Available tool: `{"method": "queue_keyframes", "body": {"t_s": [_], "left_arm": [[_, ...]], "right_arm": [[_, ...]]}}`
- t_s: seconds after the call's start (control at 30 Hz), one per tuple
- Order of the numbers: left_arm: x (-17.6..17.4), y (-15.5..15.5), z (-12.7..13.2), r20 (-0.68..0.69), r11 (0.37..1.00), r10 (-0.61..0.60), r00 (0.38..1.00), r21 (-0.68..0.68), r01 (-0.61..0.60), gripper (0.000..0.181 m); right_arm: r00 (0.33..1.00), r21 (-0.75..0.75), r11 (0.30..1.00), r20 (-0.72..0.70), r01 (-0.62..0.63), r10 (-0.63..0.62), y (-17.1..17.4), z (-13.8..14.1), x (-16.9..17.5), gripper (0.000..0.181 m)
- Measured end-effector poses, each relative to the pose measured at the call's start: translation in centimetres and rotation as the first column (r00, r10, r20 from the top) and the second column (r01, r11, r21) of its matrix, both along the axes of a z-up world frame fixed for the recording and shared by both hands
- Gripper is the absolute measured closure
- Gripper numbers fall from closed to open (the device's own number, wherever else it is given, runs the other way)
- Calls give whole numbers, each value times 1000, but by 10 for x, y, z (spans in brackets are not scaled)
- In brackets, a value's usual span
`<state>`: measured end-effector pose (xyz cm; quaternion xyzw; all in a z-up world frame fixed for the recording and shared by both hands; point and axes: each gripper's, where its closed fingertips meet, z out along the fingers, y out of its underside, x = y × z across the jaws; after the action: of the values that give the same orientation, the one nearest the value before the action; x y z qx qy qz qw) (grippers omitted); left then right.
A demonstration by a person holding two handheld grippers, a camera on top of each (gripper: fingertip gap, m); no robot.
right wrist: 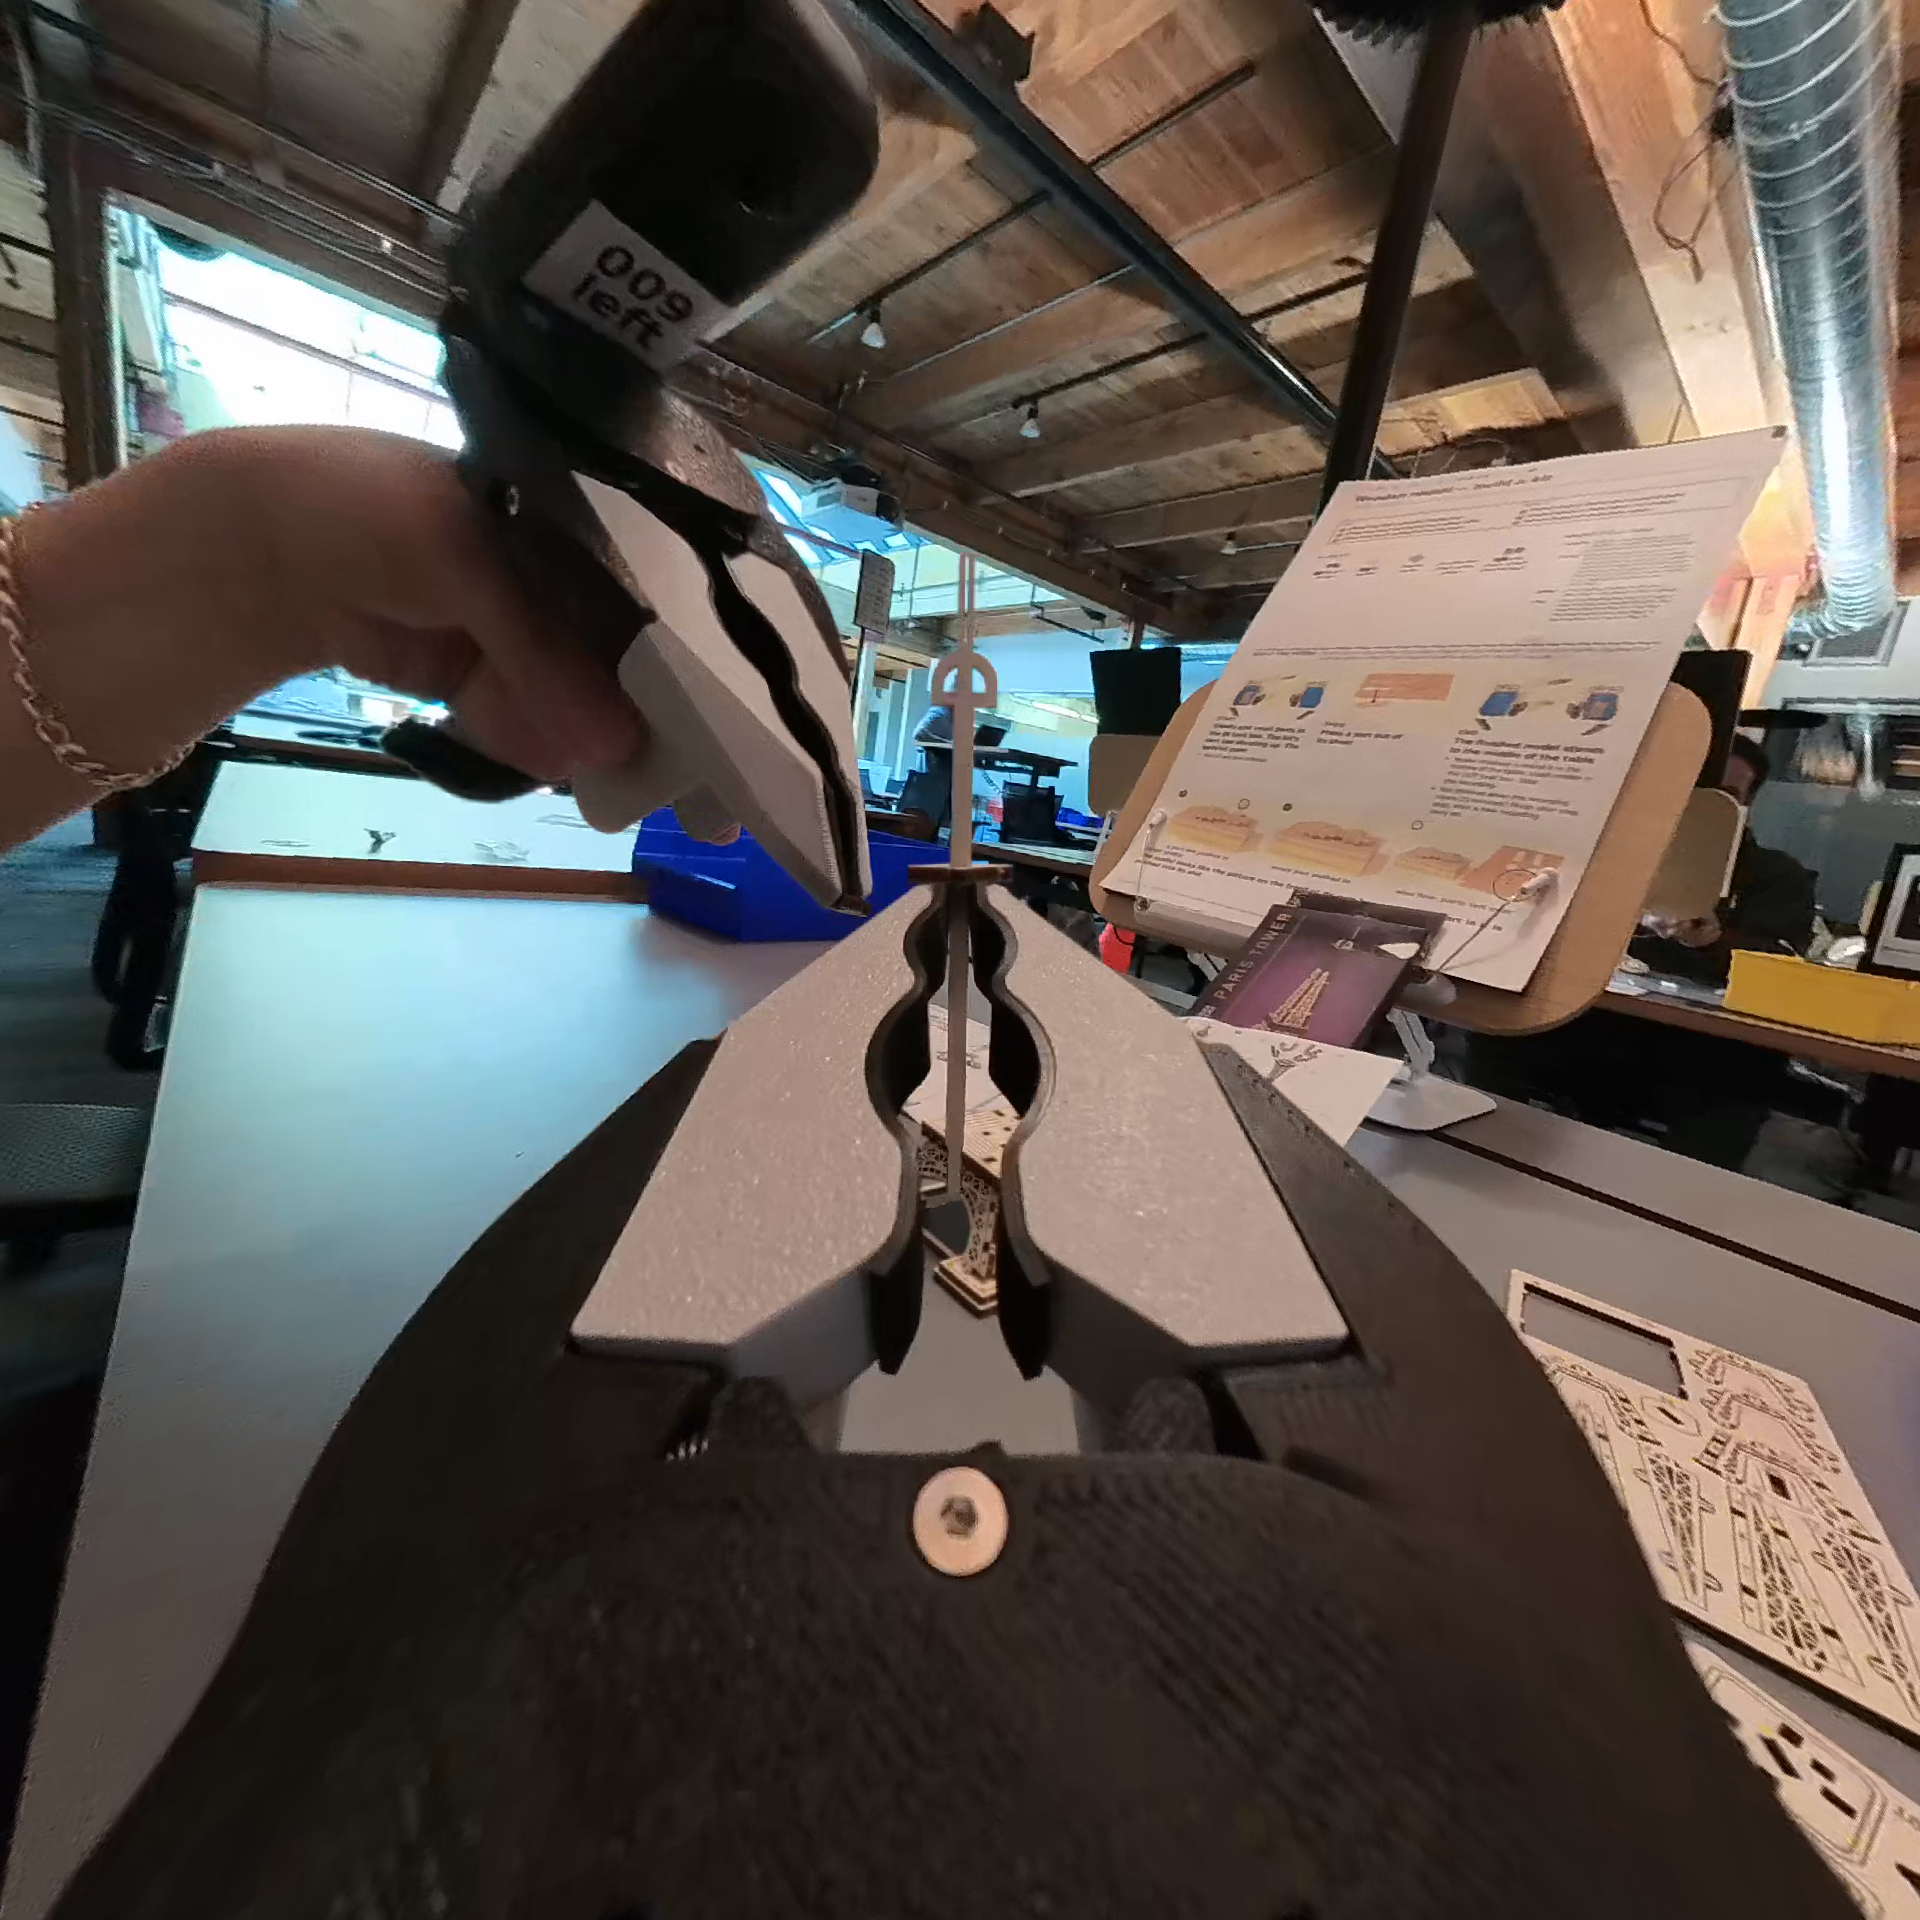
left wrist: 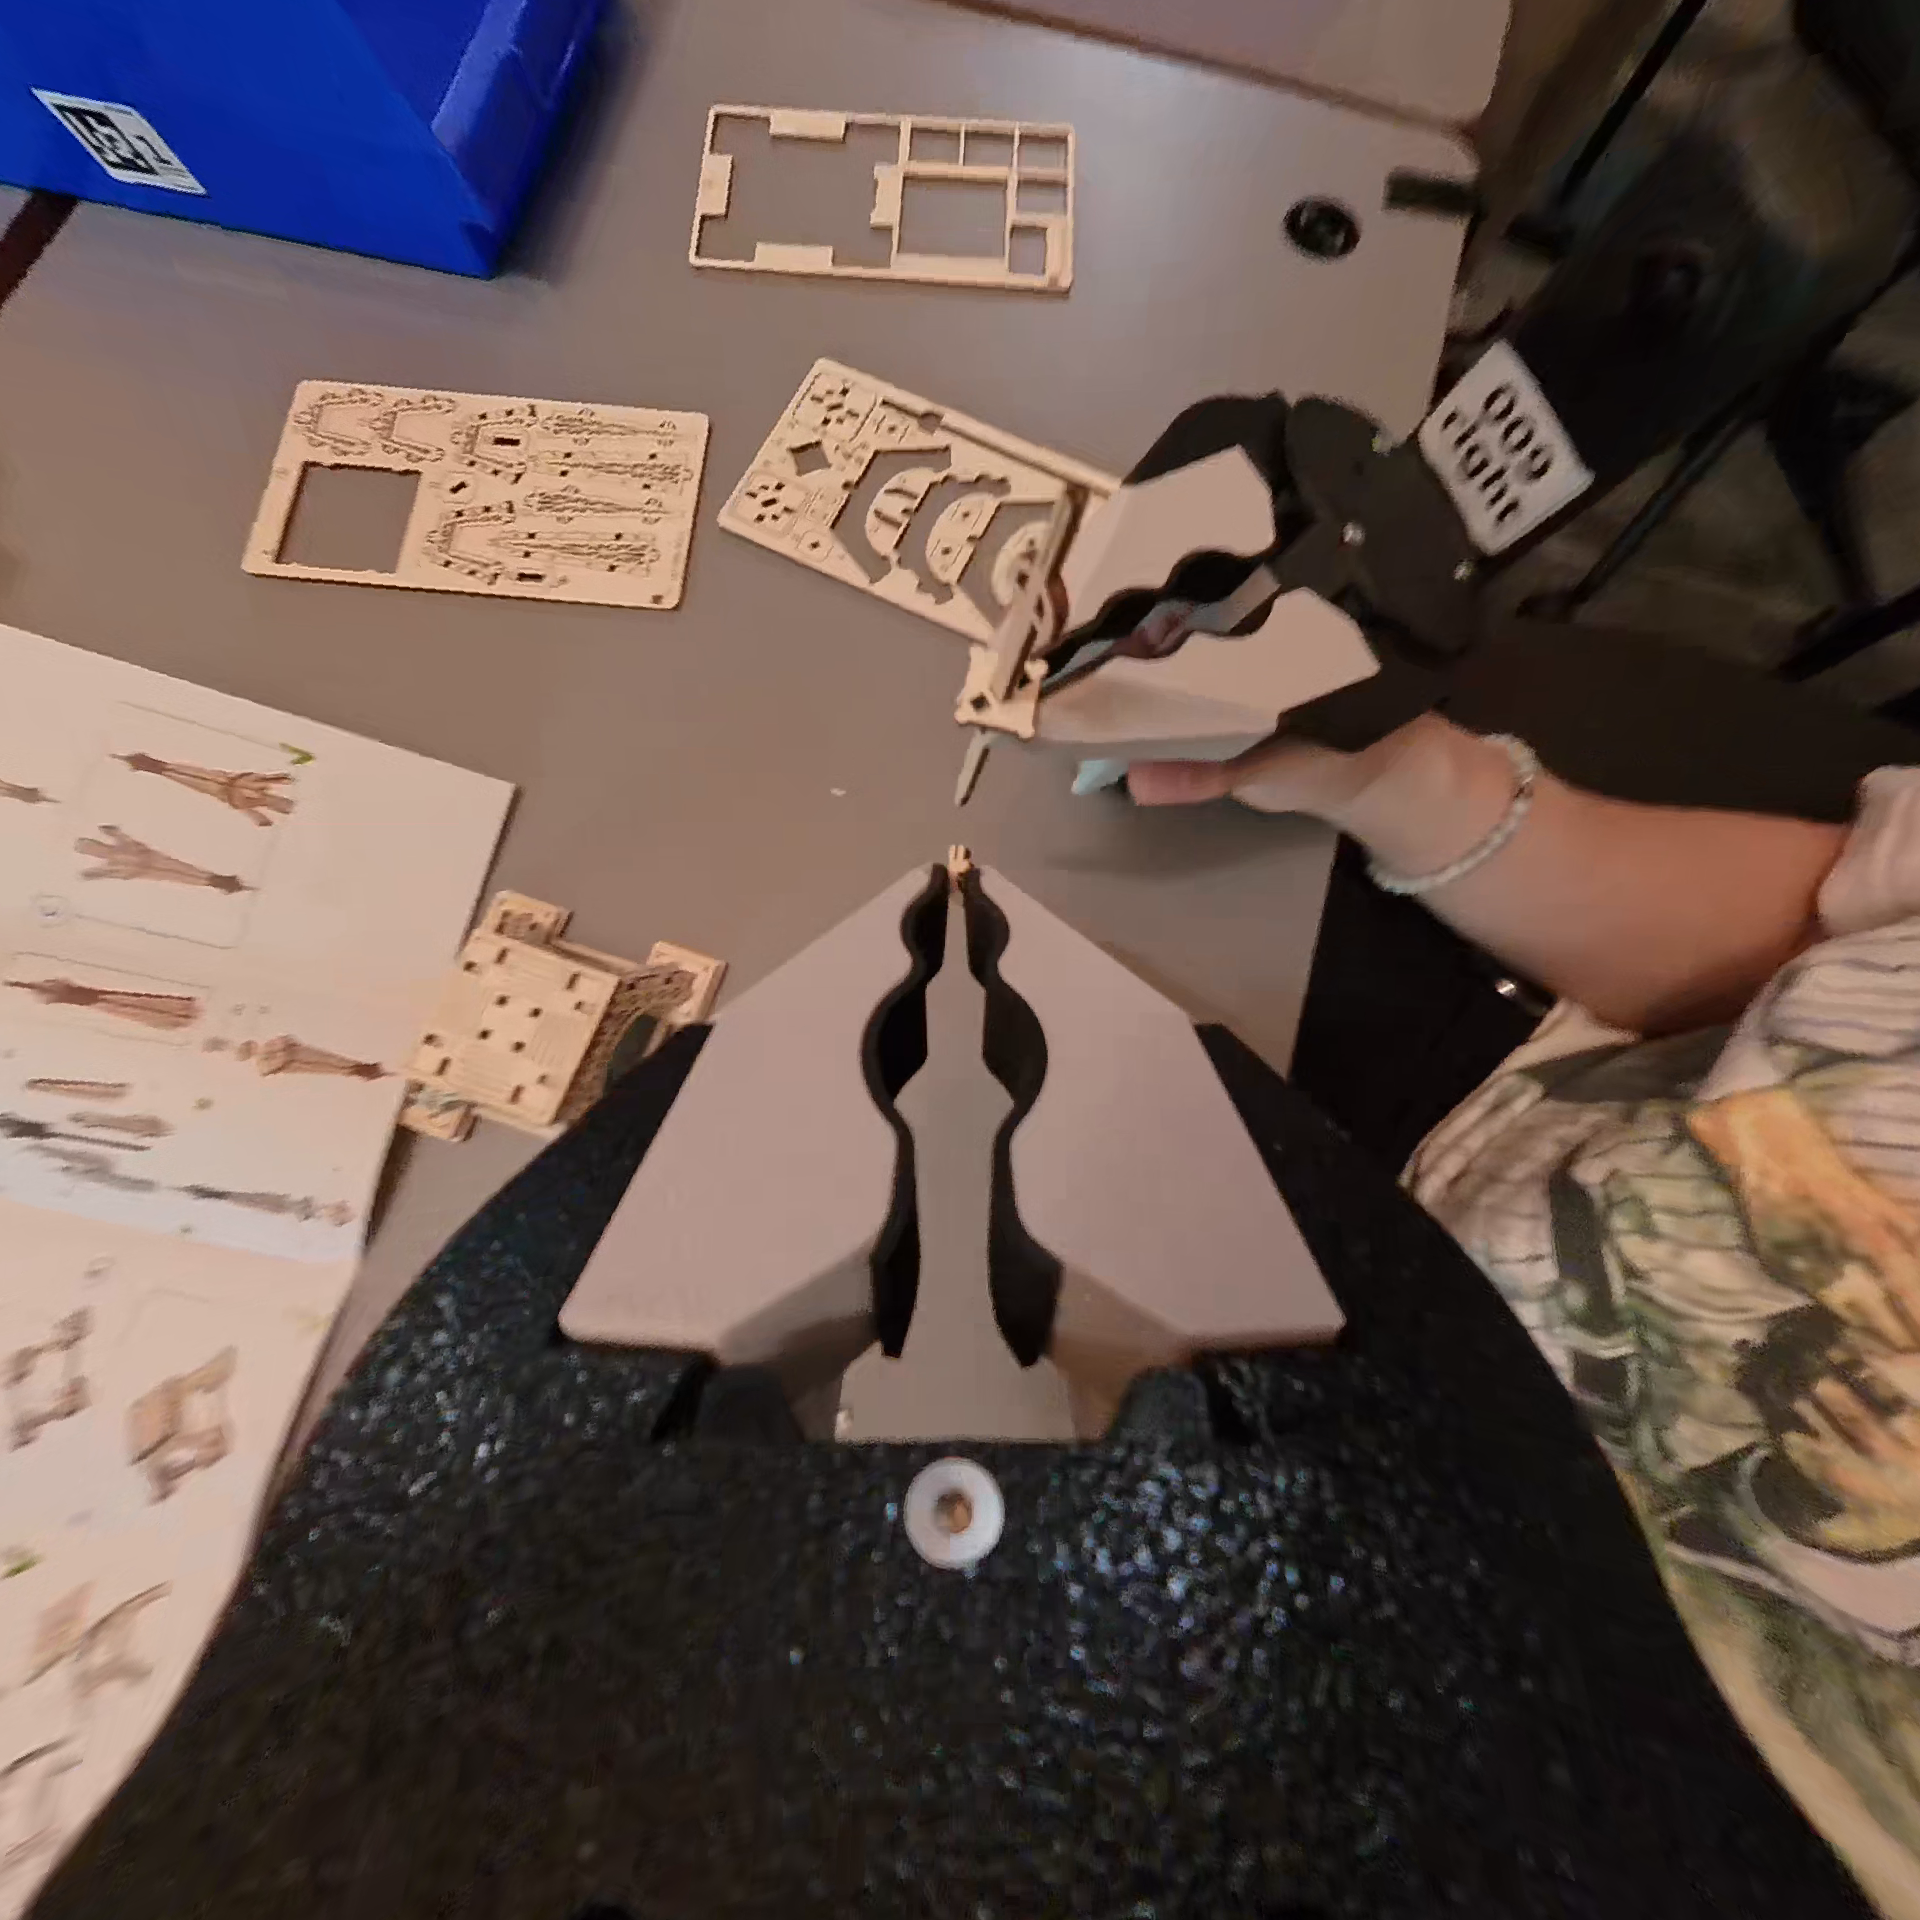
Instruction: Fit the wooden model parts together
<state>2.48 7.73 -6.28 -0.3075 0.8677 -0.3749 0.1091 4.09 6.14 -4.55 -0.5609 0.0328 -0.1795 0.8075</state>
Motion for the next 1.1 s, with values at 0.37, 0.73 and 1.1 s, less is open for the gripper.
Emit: {"method": "queue_keyframes", "body": {"t_s": [0.37, 0.73, 1.1], "left_arm": [[-13, -15, 15, -18, 993, 53, 998, -107, -55, 181], [11, -24, 9, 265, 966, 69, 962, 223, -131, 181], [14, -19, -2, 214, 969, 74, 974, 215, -121, 180]], "right_arm": [[999, -20, 999, -2, 39, -40, 5, -2, 2, 181], [975, -160, 977, -153, 139, -164, 20, -19, 17, 181], [980, -194, 971, -113, 142, -166, 21, -21, 15, 181]]}}
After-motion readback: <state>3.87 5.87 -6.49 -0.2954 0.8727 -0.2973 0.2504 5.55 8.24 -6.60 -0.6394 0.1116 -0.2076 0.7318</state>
